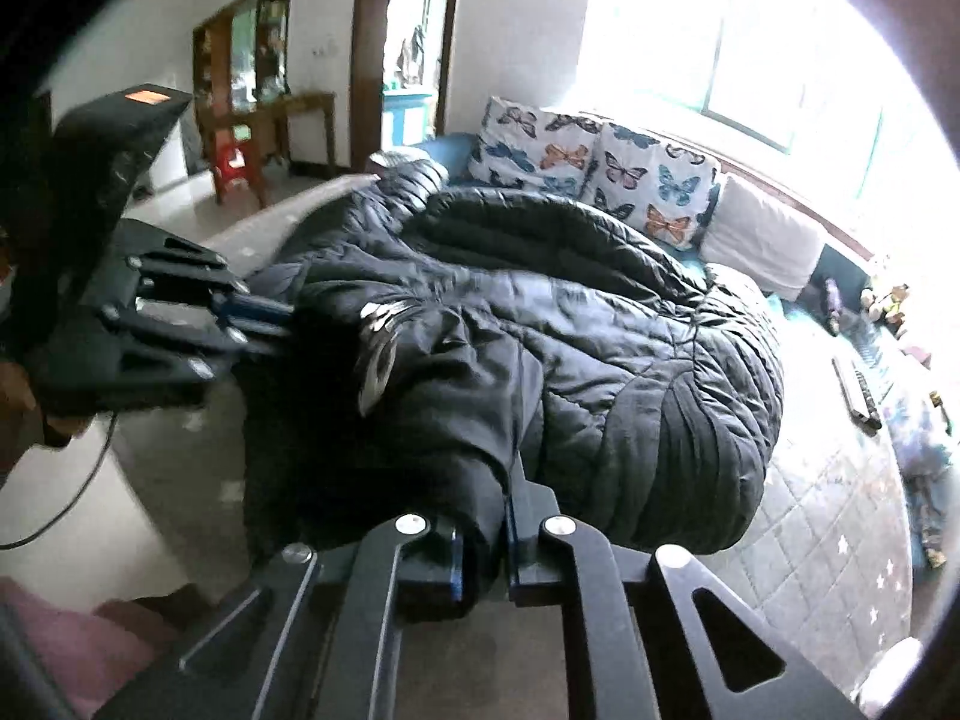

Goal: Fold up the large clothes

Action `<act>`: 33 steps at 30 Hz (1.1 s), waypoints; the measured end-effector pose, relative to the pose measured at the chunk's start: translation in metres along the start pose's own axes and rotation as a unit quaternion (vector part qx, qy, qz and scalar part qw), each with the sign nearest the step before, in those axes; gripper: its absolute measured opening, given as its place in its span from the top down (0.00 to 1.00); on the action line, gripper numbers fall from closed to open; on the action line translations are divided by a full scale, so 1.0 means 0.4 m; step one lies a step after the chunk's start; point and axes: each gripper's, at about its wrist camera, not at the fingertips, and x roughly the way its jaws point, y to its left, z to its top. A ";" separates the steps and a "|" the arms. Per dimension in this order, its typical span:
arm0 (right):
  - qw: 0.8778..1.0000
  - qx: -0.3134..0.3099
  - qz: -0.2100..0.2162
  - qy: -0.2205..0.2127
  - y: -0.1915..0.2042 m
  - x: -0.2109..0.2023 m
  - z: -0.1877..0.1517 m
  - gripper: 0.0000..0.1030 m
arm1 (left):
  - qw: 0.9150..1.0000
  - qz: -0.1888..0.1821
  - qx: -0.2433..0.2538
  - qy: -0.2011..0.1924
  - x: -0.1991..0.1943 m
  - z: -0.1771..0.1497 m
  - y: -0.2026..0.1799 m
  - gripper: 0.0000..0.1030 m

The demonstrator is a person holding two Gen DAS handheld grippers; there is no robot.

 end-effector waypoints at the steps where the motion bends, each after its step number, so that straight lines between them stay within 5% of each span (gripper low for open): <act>1: 1.000 -0.002 0.006 0.004 0.004 -0.011 -0.008 0.90 | 1.000 -0.015 0.004 0.003 -0.024 -0.006 -0.006 0.97; 4: 0.998 -0.002 0.039 0.047 0.026 -0.003 -0.069 0.90 | 0.997 -0.071 0.014 0.028 -0.056 -0.050 -0.041 0.98; 9: 0.984 0.017 0.075 0.162 0.041 0.121 -0.167 0.85 | 0.987 -0.117 -0.024 0.111 0.038 -0.120 -0.050 0.98; 13: 0.979 0.022 0.106 0.172 -0.003 0.085 -0.117 0.80 | 0.986 -0.141 -0.041 0.085 -0.021 -0.067 0.002 0.97; 17: 0.981 0.026 0.113 0.156 -0.049 0.056 -0.055 0.57 | 0.994 -0.101 -0.028 0.037 -0.062 0.027 0.075 0.96; 24: 0.988 0.028 0.082 0.125 -0.170 0.160 0.084 0.55 | 0.996 0.001 -0.076 0.056 0.094 0.145 0.280 0.96; 29: 0.988 0.052 0.050 0.140 -0.261 0.322 0.132 0.55 | 0.985 0.019 -0.137 0.107 0.280 0.164 0.436 0.96; 33: 0.981 0.076 0.021 0.175 -0.316 0.450 0.098 0.55 | 0.978 0.013 -0.149 0.146 0.396 0.110 0.467 0.96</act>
